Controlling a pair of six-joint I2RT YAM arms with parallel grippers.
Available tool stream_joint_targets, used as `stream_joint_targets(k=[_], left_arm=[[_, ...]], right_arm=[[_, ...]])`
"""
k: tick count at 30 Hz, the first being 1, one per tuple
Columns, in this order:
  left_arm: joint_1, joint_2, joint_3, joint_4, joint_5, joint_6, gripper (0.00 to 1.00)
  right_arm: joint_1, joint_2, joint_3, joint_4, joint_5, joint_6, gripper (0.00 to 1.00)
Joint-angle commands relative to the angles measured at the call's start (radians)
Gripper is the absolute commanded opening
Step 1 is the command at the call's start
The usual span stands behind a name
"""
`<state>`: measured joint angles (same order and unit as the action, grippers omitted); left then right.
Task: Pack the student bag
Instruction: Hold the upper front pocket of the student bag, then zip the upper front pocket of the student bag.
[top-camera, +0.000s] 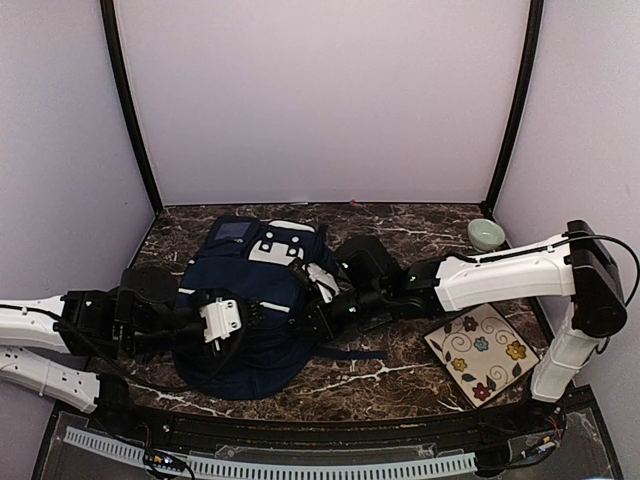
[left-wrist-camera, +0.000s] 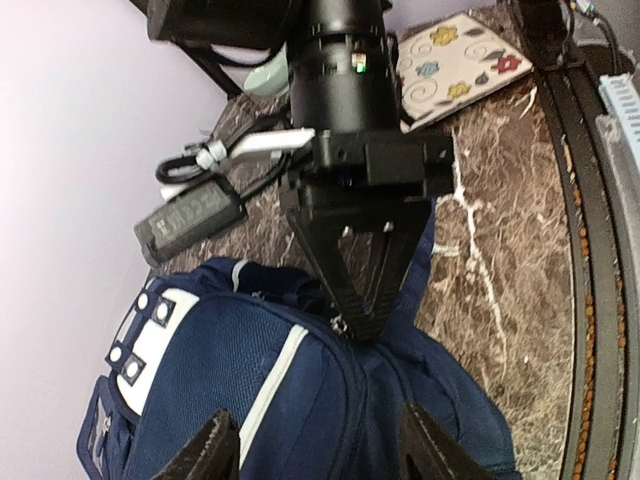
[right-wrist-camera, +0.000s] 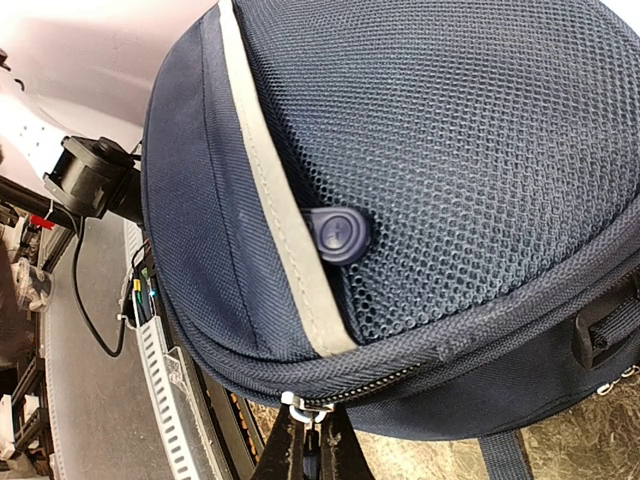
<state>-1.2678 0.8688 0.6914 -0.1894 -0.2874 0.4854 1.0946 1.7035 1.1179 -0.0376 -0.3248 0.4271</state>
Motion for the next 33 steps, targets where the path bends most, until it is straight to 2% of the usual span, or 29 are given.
stream_joint_targets(k=[1, 7, 9, 11, 12, 14, 15, 19, 23, 27, 33], left_arm=[[0.034, 0.097, 0.032, -0.140, -0.074, -0.025, 0.57], [0.059, 0.214, 0.059, -0.131, -0.134, 0.041, 0.53], [0.075, 0.235, 0.055, -0.103, -0.165, 0.058, 0.48], [0.082, 0.251, 0.054, -0.073, -0.209, 0.076, 0.38], [0.082, 0.257, 0.054, -0.060, -0.218, 0.084, 0.29], [0.082, 0.258, 0.053, -0.056, -0.199, 0.088, 0.04], [0.083, 0.250, 0.049, -0.060, -0.182, 0.089, 0.00], [0.082, 0.186, 0.012, -0.097, -0.096, 0.104, 0.00], [0.082, 0.141, -0.003, -0.143, -0.003, 0.105, 0.00], [0.077, 0.126, -0.014, -0.154, 0.079, 0.114, 0.00], [0.059, 0.127, -0.017, -0.148, 0.110, 0.154, 0.00]], right_arm=[[-0.016, -0.019, -0.013, -0.013, 0.019, -0.005, 0.00], [-0.016, -0.026, -0.014, -0.009, 0.020, 0.000, 0.00], [-0.017, -0.033, -0.022, -0.005, 0.020, 0.004, 0.00], [-0.018, -0.041, -0.027, -0.005, 0.024, 0.005, 0.00], [-0.018, -0.043, -0.029, -0.008, 0.028, 0.002, 0.00], [-0.025, -0.046, -0.028, -0.027, 0.045, -0.007, 0.00], [-0.035, -0.047, -0.024, -0.060, 0.065, -0.011, 0.00], [-0.139, -0.054, -0.005, -0.195, 0.194, -0.048, 0.00], [-0.229, -0.028, 0.047, -0.221, 0.277, -0.142, 0.00], [-0.255, 0.059, 0.196, -0.263, 0.369, -0.264, 0.00], [-0.260, 0.167, 0.385, -0.327, 0.543, -0.414, 0.00]])
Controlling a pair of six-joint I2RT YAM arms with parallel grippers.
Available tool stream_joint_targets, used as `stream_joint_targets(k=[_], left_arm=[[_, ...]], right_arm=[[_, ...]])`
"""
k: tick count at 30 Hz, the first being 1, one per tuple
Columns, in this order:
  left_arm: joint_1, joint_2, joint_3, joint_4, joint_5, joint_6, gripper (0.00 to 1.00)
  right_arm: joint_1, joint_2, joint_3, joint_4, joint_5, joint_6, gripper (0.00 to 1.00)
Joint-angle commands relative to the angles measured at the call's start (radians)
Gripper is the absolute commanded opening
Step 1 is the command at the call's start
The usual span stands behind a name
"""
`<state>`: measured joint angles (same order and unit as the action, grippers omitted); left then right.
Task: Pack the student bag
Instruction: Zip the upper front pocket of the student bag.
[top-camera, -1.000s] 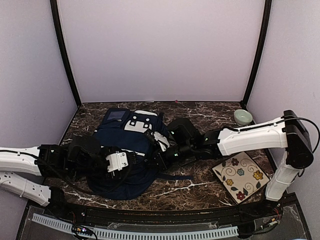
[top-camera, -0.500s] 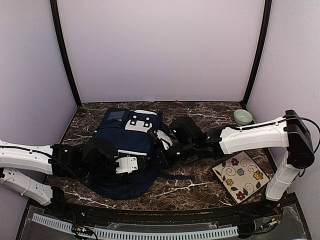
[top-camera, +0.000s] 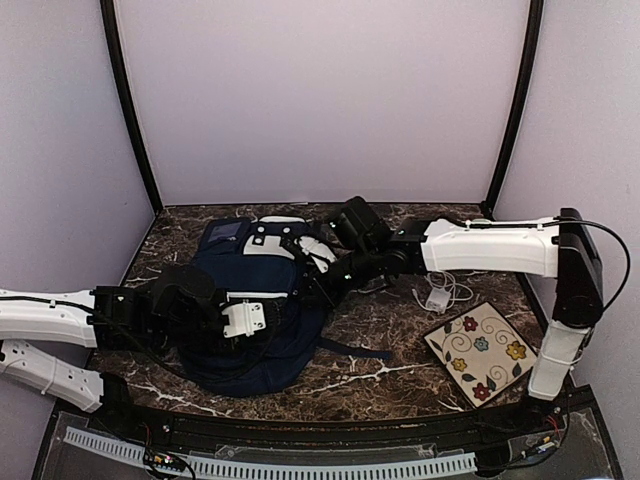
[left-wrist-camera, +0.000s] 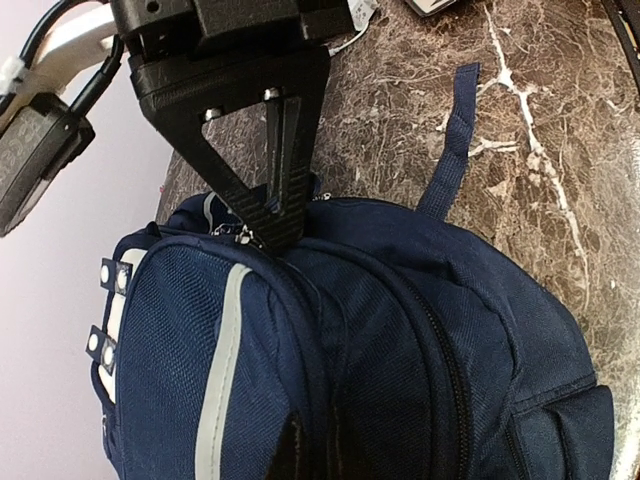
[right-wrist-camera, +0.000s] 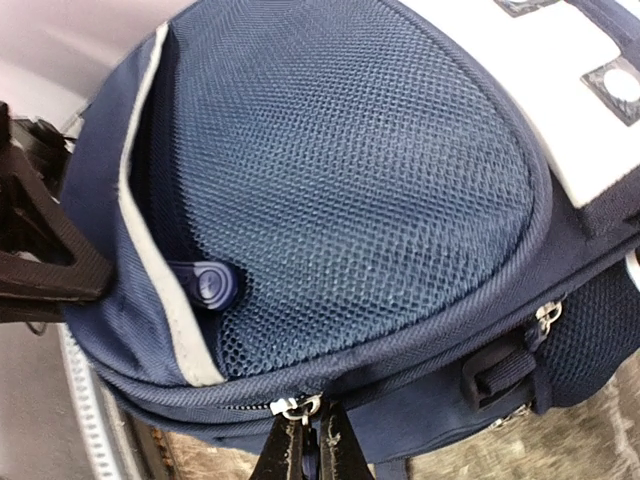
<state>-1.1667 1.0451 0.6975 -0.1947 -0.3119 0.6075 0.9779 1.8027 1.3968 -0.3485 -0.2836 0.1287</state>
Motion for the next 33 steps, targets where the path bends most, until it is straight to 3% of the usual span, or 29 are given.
stream_joint_targets(k=[1, 4, 8, 10, 15, 23, 28, 30, 33], left_arm=[[-0.045, -0.051, -0.021, -0.142, 0.137, 0.035, 0.00], [-0.050, -0.071, -0.024, -0.118, 0.156, 0.044, 0.00], [-0.050, -0.079, -0.032, -0.108, 0.154, 0.057, 0.00], [-0.051, -0.065, -0.027, -0.127, 0.151, 0.059, 0.00], [-0.067, -0.026, -0.012, -0.137, 0.175, 0.057, 0.00], [-0.083, 0.007, 0.003, -0.121, 0.209, 0.053, 0.00], [-0.088, -0.017, -0.010, -0.148, 0.244, 0.044, 0.00], [-0.089, -0.030, -0.018, -0.134, 0.230, 0.037, 0.00], [-0.089, -0.054, -0.034, -0.095, 0.160, 0.032, 0.00]], right_arm=[[-0.143, 0.077, 0.125, -0.025, 0.531, -0.148, 0.00], [-0.142, 0.088, 0.154, -0.039, 0.552, -0.321, 0.00], [-0.149, 0.084, 0.191, -0.149, 0.289, -0.519, 0.00], [-0.149, 0.104, 0.243, -0.243, 0.230, -0.574, 0.00], [-0.163, 0.169, 0.311, -0.206, 0.450, -0.595, 0.00], [-0.235, 0.250, 0.447, -0.137, 0.623, -0.505, 0.00], [-0.266, 0.220, 0.409, -0.117, 0.525, -0.463, 0.00], [-0.266, 0.177, 0.343, -0.113, 0.396, -0.482, 0.00], [-0.259, 0.087, 0.186, -0.059, 0.145, -0.505, 0.12]])
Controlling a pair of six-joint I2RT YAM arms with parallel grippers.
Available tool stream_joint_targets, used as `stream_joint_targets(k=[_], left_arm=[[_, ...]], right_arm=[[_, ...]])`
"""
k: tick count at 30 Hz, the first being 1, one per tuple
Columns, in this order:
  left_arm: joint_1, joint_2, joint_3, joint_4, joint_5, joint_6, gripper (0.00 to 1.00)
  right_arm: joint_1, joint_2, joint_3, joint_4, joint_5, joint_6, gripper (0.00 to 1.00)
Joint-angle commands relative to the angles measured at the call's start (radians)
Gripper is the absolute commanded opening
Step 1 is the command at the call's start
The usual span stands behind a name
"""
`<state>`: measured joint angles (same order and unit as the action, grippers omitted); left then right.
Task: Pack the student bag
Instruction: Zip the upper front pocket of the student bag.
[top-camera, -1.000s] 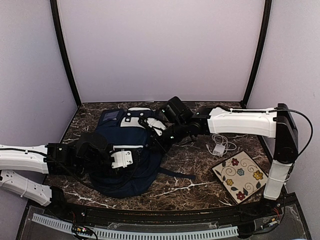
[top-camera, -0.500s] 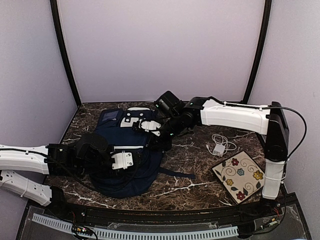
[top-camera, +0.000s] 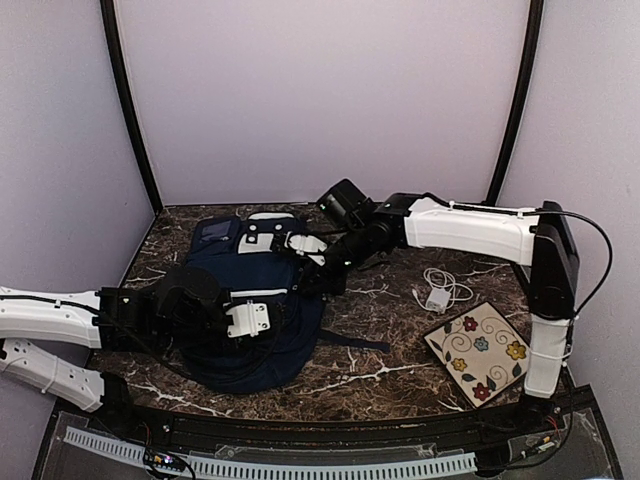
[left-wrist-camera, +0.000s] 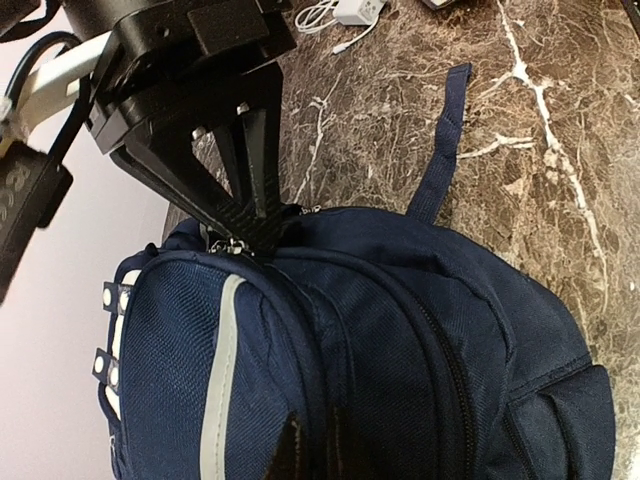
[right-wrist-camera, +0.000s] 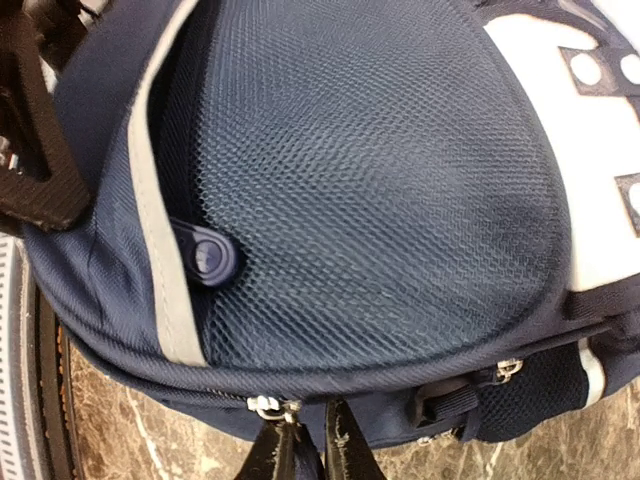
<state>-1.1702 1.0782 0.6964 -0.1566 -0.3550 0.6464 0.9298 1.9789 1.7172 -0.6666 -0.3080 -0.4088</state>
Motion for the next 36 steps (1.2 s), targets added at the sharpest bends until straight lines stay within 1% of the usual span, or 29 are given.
stream_joint_targets(k=[1, 2, 5, 9, 11, 15, 20, 22, 23, 24, 25, 32, 34, 36], left_arm=[[-0.085, -0.097, -0.039, -0.121, 0.185, -0.005, 0.00], [-0.085, -0.105, -0.046, -0.110, 0.170, -0.004, 0.00], [-0.085, -0.126, -0.053, -0.100, 0.163, -0.007, 0.00], [-0.086, -0.151, -0.062, -0.110, 0.173, -0.011, 0.00], [-0.086, -0.164, -0.068, -0.111, 0.182, -0.006, 0.00], [-0.086, -0.180, -0.070, -0.115, 0.200, -0.005, 0.00], [-0.086, -0.174, -0.069, -0.112, 0.199, -0.008, 0.00], [-0.086, -0.169, -0.069, -0.109, 0.203, -0.008, 0.00], [-0.086, -0.167, -0.069, -0.108, 0.205, -0.009, 0.00], [-0.086, -0.166, -0.070, -0.107, 0.209, -0.006, 0.00], [-0.086, -0.164, -0.069, -0.107, 0.217, -0.004, 0.00], [-0.090, -0.095, -0.052, -0.108, 0.313, -0.024, 0.00], [-0.092, -0.087, -0.052, -0.081, 0.328, -0.039, 0.00], [-0.092, -0.089, -0.049, -0.016, 0.353, -0.073, 0.00]], right_arm=[[-0.204, -0.119, -0.195, 0.301, 0.123, 0.040, 0.12], [-0.192, -0.149, -0.248, 0.337, 0.083, 0.054, 0.11], [-0.127, -0.215, -0.380, 0.409, 0.002, 0.116, 0.04], [-0.022, -0.271, -0.527, 0.526, 0.018, 0.162, 0.02], [-0.003, -0.271, -0.556, 0.553, 0.020, 0.195, 0.03], [0.004, -0.264, -0.614, 0.588, 0.088, 0.237, 0.08], [0.003, -0.240, -0.607, 0.610, 0.107, 0.254, 0.09], [0.003, -0.233, -0.598, 0.613, 0.100, 0.258, 0.08], [0.003, -0.229, -0.594, 0.617, 0.104, 0.260, 0.06], [0.003, -0.224, -0.590, 0.617, 0.118, 0.262, 0.01], [0.003, -0.219, -0.580, 0.615, 0.144, 0.269, 0.00], [-0.046, -0.159, -0.427, 0.555, 0.315, 0.338, 0.00], [-0.074, -0.160, -0.415, 0.559, 0.318, 0.367, 0.00], [-0.089, -0.170, -0.424, 0.581, 0.290, 0.378, 0.00]])
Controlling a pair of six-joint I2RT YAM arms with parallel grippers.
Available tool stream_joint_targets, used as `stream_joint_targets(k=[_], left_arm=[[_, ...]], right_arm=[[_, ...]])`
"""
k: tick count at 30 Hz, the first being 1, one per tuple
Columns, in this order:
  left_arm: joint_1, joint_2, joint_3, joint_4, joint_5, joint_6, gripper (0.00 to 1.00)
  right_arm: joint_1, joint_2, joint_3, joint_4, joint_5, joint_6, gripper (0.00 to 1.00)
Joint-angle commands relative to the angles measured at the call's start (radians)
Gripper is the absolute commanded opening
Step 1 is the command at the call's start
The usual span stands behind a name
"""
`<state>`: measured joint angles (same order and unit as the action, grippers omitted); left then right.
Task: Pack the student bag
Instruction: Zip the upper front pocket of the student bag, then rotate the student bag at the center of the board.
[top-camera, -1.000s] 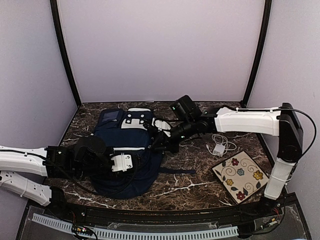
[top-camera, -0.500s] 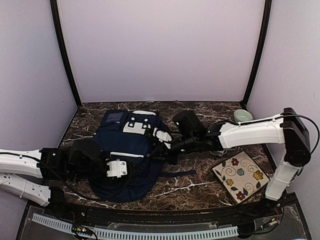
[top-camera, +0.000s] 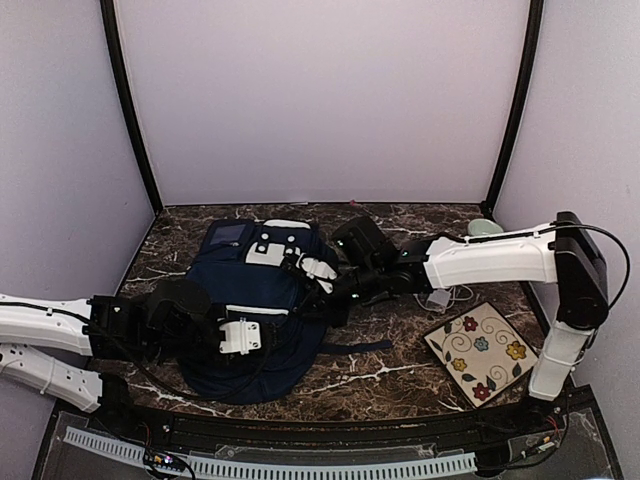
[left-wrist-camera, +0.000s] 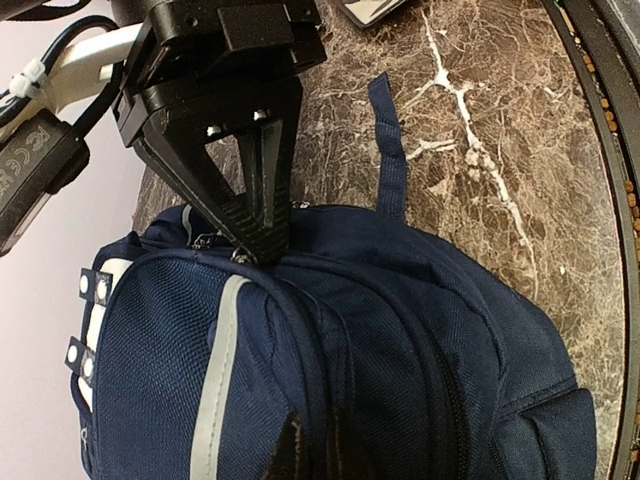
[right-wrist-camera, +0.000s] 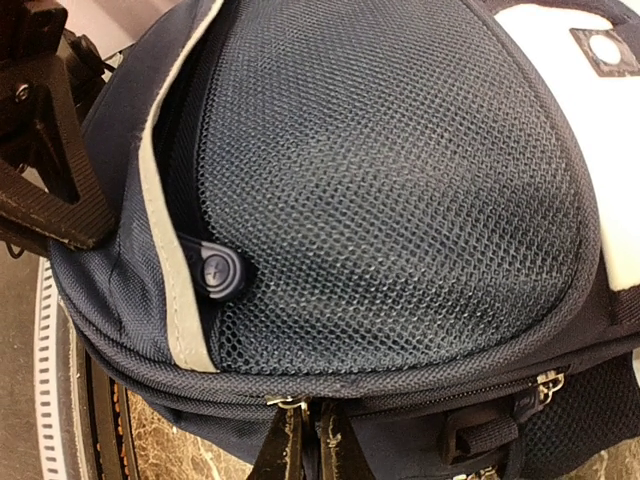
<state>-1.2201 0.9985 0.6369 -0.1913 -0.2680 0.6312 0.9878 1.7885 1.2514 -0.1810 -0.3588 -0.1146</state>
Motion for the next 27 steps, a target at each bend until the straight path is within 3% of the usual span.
stream_joint_targets(k=[1, 2, 4, 5, 6, 8, 13, 18, 20, 23, 27], left_arm=[[-0.043, -0.008, 0.019, 0.061, 0.267, -0.092, 0.01], [-0.042, -0.008, 0.033, 0.094, 0.252, -0.136, 0.17], [-0.042, -0.011, 0.074, 0.153, 0.173, -0.240, 0.60], [-0.039, -0.013, 0.106, 0.169, 0.094, -0.304, 0.73], [-0.020, -0.017, 0.152, 0.149, 0.039, -0.389, 0.82], [0.143, -0.012, 0.278, 0.016, 0.049, -0.558, 0.92], [0.531, 0.035, 0.411, -0.168, 0.067, -0.756, 0.94], [0.909, 0.180, 0.391, -0.130, 0.261, -0.896, 0.88], [1.006, 0.273, 0.399, -0.075, 0.316, -0.907, 0.88], [1.112, 0.448, 0.485, -0.024, 0.428, -0.923, 0.87], [1.140, 0.685, 0.652, 0.048, 0.560, -0.857, 0.93]], right_arm=[[-0.148, 0.015, 0.034, 0.106, 0.323, 0.076, 0.00], [-0.147, 0.010, 0.027, 0.110, 0.300, 0.066, 0.00], [-0.149, -0.005, 0.024, 0.090, 0.268, 0.078, 0.23], [-0.148, -0.018, 0.027, 0.065, 0.256, 0.094, 0.36], [-0.148, -0.039, 0.026, 0.048, 0.246, 0.111, 0.44], [-0.149, -0.109, -0.015, 0.067, 0.233, 0.163, 0.56], [-0.123, -0.274, -0.193, 0.212, 0.280, 0.382, 0.70], [0.024, -0.236, -0.228, 0.267, 0.355, 0.584, 0.70], [0.097, -0.191, -0.214, 0.264, 0.371, 0.660, 0.72], [0.146, -0.115, -0.204, 0.205, 0.420, 0.789, 0.98], [0.175, -0.073, -0.289, 0.305, 0.413, 0.915, 1.00]])
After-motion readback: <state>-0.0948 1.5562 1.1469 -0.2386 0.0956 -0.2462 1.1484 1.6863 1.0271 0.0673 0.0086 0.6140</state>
